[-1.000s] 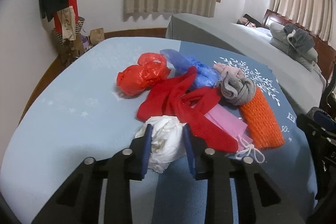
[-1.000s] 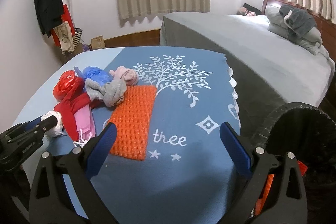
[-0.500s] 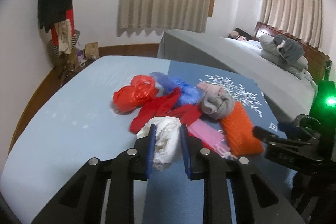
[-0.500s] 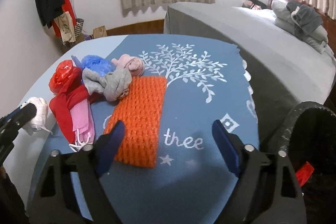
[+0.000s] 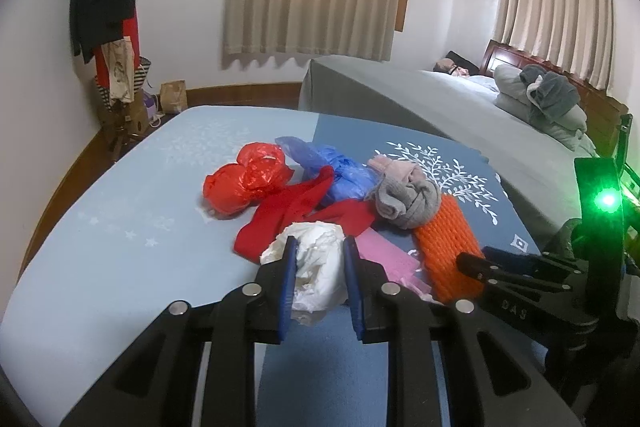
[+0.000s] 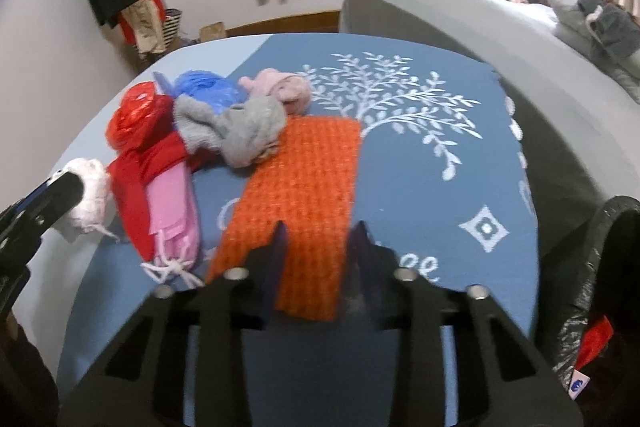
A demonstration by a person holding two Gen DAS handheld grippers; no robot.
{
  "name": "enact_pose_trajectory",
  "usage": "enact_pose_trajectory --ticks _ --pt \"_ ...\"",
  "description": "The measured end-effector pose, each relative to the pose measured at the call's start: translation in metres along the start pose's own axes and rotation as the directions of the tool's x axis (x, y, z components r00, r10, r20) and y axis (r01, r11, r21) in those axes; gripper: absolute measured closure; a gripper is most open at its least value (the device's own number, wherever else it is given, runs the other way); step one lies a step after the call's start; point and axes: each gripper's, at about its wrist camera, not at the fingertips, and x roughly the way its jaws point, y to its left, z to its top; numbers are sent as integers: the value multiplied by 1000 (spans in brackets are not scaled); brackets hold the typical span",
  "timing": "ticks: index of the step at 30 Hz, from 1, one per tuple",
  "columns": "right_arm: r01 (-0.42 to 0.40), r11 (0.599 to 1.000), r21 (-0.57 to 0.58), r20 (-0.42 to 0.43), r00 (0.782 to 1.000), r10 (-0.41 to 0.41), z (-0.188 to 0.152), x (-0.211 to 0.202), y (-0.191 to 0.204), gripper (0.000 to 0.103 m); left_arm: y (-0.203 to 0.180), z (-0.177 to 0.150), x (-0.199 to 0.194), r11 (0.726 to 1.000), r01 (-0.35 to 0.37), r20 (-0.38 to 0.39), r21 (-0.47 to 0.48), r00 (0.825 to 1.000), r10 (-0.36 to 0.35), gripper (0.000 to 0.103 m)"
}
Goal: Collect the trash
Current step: 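Grasp the orange mesh strip with the right gripper and lift it, then carry the orange mesh strip toward the bin while the left gripper holds the tissue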
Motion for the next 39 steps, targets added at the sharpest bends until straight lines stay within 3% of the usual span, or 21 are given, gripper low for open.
enact_pose_trajectory --ticks 2,5,39 --pt "-7 1000 -10 7 1000 7 0 -3 3 88 -1 1 -1 1000 0 1 -1 1000 0 80" --pt "-23 1000 4 20 1000 23 0 -8 1 92 -3 1 -2 1000 2 3 5 1000 -2 80" --pt "5 994 106 187 982 -25 0 -106 -51 92 -70 25 -19 993 91 55 74 994 -96 80"
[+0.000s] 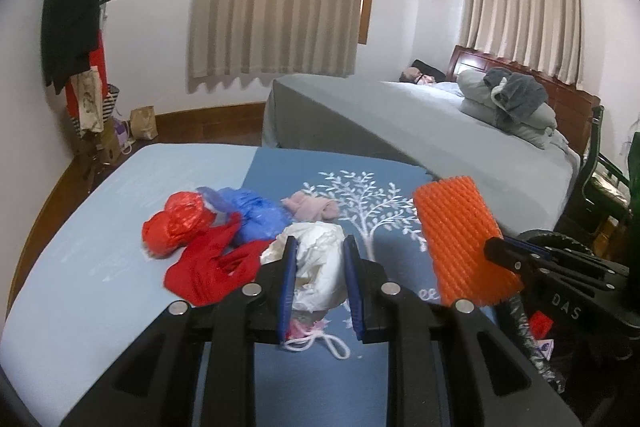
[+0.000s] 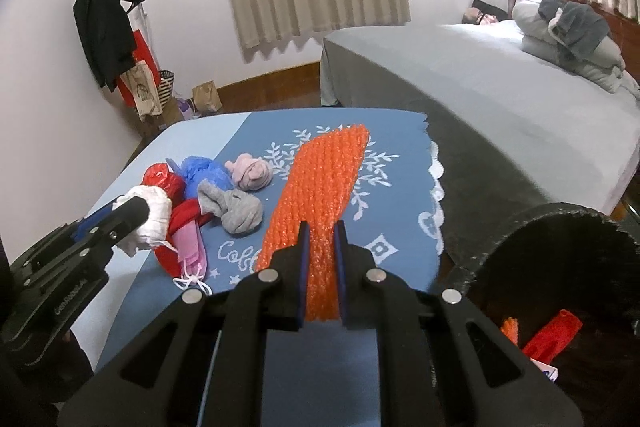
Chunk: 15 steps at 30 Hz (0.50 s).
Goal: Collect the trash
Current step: 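Carry the orange mesh strip toward the bin while the left gripper holds the tissue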
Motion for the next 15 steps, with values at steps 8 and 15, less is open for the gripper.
enact_pose_trajectory --ticks 8,15 --pt "26 1000 17 22 999 -26 0 -21 -17 92 -25 3 -1 999 44 1 25 999 -44 80" --pt "52 998 42 41 998 -54 -2 -38 -35 92 -50 6 -2 995 89 6 50 996 -89 80"
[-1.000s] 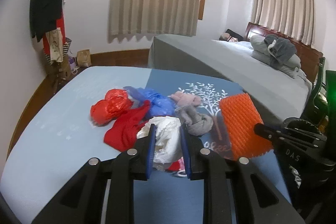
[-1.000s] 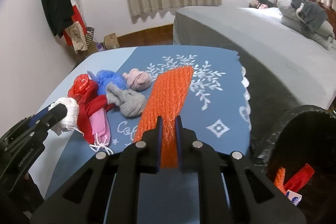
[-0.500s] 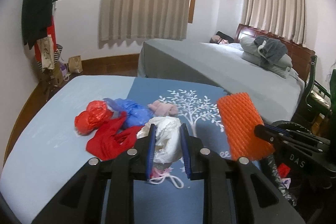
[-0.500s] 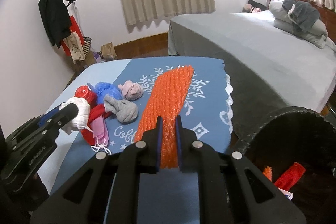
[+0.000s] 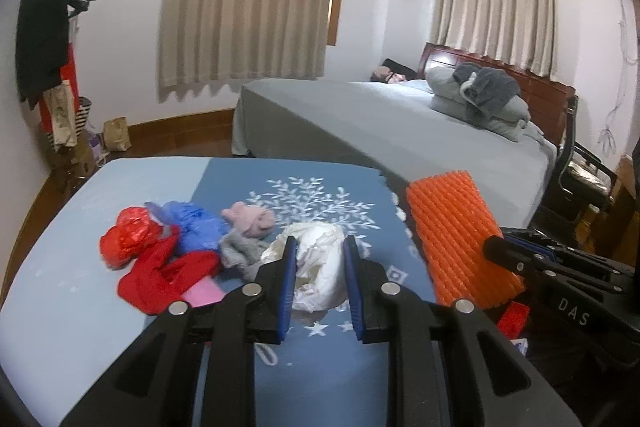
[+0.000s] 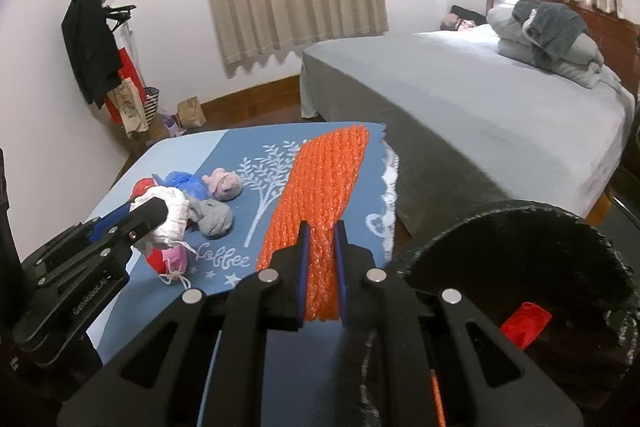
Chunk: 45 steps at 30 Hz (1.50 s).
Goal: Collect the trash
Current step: 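Carry the orange mesh strip toward the bin while the left gripper holds the tissue, then open both grippers over the bin to drop the orange strip and white tissue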
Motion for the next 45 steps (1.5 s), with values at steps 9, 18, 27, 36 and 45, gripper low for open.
enact_pose_trajectory --ticks 9,18,27,36,45 --pt "61 998 24 42 997 -62 1 -29 -29 92 -32 5 1 998 55 4 30 998 -55 80" --pt "136 988 69 81 987 -142 -3 -62 -66 92 -71 13 -2 989 135 18 67 990 -137 80" --pt "215 970 114 85 971 -225 -17 -90 -99 92 -116 18 -2 969 225 20 102 973 -228 80" --pt "284 946 156 67 952 -297 -35 -108 -130 92 -159 13 3 943 305 -7 135 952 -307 80" --pt "335 923 189 44 936 -349 -50 -119 -156 92 -189 2 12 920 357 -47 158 934 -355 80"
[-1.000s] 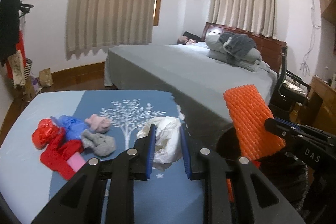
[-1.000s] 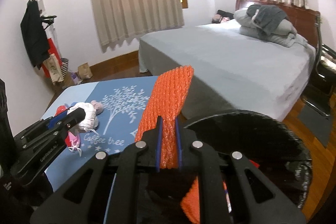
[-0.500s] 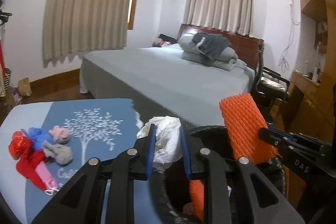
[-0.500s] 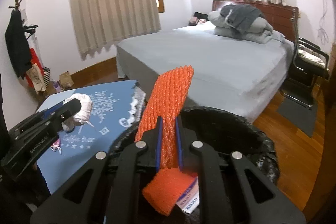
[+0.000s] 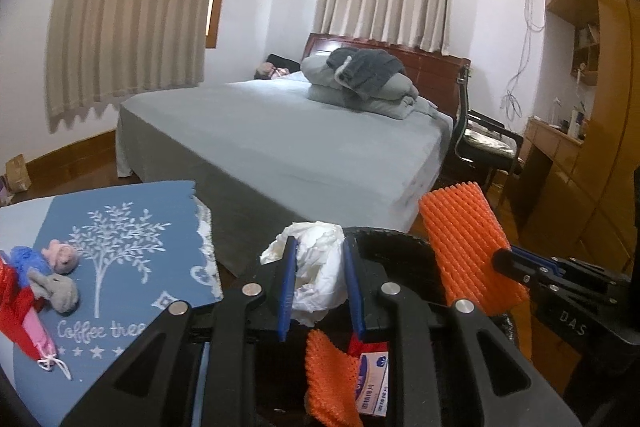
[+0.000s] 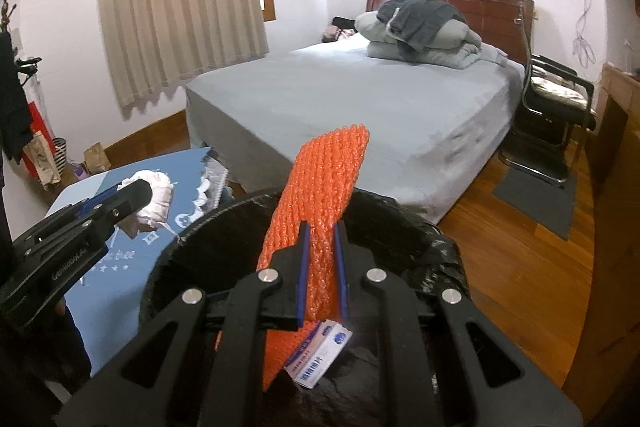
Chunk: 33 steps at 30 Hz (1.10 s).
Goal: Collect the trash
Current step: 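Open both grippers over the bin to drop the orange strip and white tissue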
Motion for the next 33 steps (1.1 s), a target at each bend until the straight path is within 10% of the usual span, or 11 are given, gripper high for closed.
enact_pose_trajectory --ticks 19,25,29,33 --pt "57 998 35 -56 997 -55 -17 14 -24 87 -14 -7 27 997 73 -64 3 995 -72 72" --pt "85 995 52 -49 995 -82 -16 13 -30 59 -8 -4 20 999 53 -45 -2 998 -53 47" --pt "92 994 55 -32 995 -90 -15 11 -28 19 4 -1 12 1000 12 -29 -17 1000 -13 32" --pt "67 996 55 -9 998 -67 -12 6 -22 11 23 0 -2 998 -47 0 -33 999 47 16"
